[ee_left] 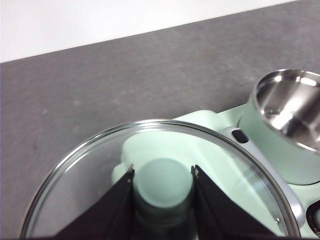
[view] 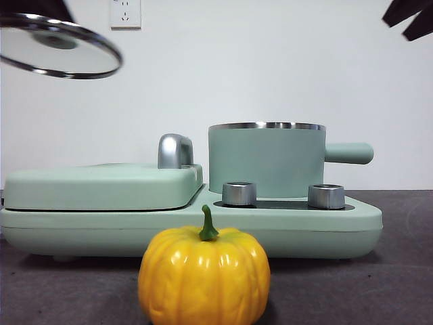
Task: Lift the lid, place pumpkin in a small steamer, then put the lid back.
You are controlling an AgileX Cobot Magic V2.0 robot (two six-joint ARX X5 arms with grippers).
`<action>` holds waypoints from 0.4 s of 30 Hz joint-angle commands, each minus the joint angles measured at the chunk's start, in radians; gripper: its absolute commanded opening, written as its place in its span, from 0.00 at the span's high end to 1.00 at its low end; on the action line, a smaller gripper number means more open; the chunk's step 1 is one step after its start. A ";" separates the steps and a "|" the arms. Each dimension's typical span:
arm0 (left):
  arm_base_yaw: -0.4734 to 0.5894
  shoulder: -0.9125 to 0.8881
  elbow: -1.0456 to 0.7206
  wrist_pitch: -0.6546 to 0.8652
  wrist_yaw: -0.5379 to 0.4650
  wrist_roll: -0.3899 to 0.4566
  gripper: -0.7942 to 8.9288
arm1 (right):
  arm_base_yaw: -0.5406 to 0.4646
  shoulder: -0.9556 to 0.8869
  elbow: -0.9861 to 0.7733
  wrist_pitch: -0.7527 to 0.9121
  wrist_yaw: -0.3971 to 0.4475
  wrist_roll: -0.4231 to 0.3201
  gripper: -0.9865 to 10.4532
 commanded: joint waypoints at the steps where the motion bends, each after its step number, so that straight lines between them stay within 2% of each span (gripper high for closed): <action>1: 0.021 -0.049 -0.002 0.026 0.002 -0.034 0.91 | 0.062 0.042 0.013 0.006 -0.003 -0.018 0.64; 12: 0.043 -0.088 -0.002 0.011 0.002 -0.035 0.91 | 0.314 0.259 0.013 0.061 0.001 -0.018 0.64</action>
